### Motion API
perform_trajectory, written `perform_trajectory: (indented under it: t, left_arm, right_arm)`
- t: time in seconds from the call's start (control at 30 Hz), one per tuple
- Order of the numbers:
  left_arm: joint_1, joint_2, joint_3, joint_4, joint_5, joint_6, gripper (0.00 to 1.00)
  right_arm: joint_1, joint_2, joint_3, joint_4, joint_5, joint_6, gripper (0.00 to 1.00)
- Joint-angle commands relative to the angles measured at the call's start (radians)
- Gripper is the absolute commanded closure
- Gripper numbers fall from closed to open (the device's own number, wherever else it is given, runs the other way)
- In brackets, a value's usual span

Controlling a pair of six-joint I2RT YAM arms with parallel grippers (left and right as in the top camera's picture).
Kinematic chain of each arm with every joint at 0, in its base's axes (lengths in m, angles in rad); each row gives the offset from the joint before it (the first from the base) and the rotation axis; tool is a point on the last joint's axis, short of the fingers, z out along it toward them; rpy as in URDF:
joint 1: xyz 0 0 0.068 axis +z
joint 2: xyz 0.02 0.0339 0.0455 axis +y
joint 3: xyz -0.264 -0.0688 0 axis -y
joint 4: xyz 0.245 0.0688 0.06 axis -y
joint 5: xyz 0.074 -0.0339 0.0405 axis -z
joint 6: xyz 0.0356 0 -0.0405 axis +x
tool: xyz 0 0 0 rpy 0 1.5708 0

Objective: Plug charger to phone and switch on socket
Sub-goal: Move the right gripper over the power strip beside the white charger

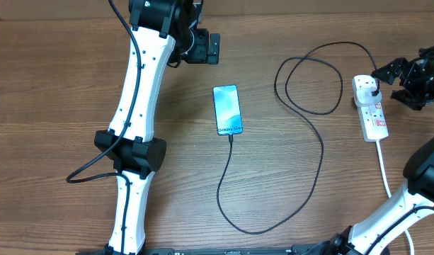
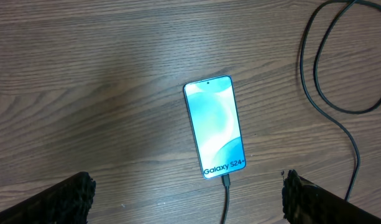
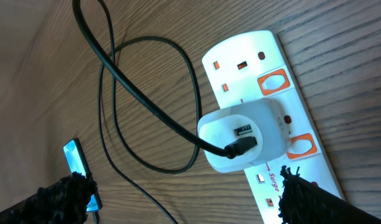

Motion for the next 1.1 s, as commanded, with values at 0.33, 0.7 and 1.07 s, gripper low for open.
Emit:
perform_trajectory:
  t: [0.33, 0.7, 1.07]
  left_arm:
    - [0.005, -0.004, 0.017, -0.002, -0.014, 0.015, 0.00]
    - [0.005, -0.004, 0.017, -0.002, -0.014, 0.015, 0.00]
    - [0.005, -0.004, 0.017, -0.002, -0.014, 0.015, 0.00]
  right_arm:
    - [0.007, 0.014, -0.110, 0.087, 0.023, -0.001, 0.00]
    - [0.047, 0.014, -0.167, 0.163, 0.024, 0.003, 0.00]
    - [0.050, 0.014, -0.171, 0.169, 0.087, 0.014, 0.00]
